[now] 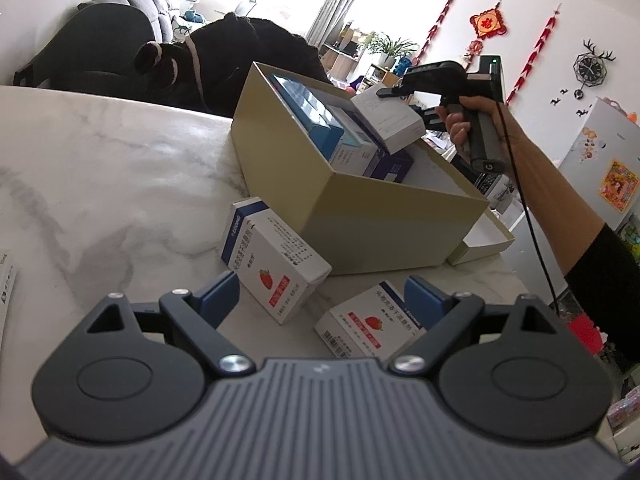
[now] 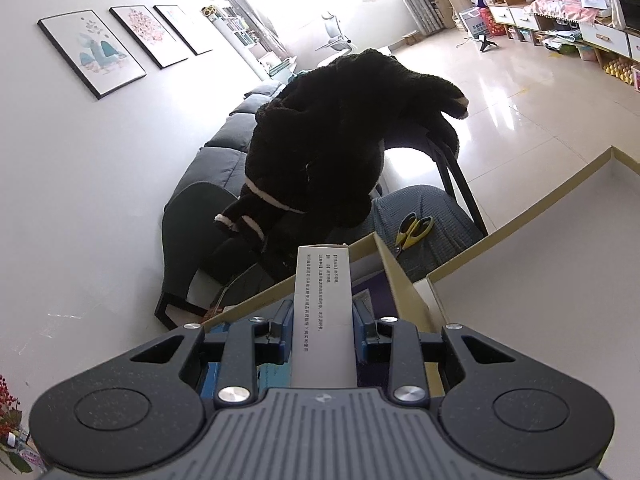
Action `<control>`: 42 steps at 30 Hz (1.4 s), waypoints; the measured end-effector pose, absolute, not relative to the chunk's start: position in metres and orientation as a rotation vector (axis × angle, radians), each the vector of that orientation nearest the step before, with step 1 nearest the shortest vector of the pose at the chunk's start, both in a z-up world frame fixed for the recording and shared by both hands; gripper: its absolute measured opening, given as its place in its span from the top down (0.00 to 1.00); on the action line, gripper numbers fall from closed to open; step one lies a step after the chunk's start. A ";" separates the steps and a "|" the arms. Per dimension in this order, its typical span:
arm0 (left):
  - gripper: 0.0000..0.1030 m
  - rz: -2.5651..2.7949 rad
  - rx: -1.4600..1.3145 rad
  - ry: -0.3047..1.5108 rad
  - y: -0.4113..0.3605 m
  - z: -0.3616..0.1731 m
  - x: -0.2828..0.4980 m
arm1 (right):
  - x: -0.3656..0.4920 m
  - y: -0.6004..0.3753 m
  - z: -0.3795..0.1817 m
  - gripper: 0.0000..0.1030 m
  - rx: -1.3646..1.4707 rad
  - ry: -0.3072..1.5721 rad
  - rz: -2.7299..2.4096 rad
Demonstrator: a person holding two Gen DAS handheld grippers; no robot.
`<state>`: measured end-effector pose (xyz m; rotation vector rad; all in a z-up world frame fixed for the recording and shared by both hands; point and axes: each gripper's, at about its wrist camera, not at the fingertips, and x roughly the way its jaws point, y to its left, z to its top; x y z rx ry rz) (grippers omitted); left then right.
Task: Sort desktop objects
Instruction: 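Carry the white leaflet with the right tool and lower it into the deep box, then open the right tool to release the leaflet among the boxes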
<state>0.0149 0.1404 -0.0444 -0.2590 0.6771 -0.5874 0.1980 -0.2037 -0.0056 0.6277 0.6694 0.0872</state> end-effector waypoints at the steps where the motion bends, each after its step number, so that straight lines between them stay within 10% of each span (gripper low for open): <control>1: 0.12 -0.588 -0.258 0.678 0.140 -0.045 0.015 | 0.199 -0.204 -0.006 0.68 0.623 0.666 0.088; 42: 0.12 -0.588 -0.264 0.675 0.140 -0.045 0.012 | 0.129 -0.124 0.000 0.09 -0.277 0.651 0.153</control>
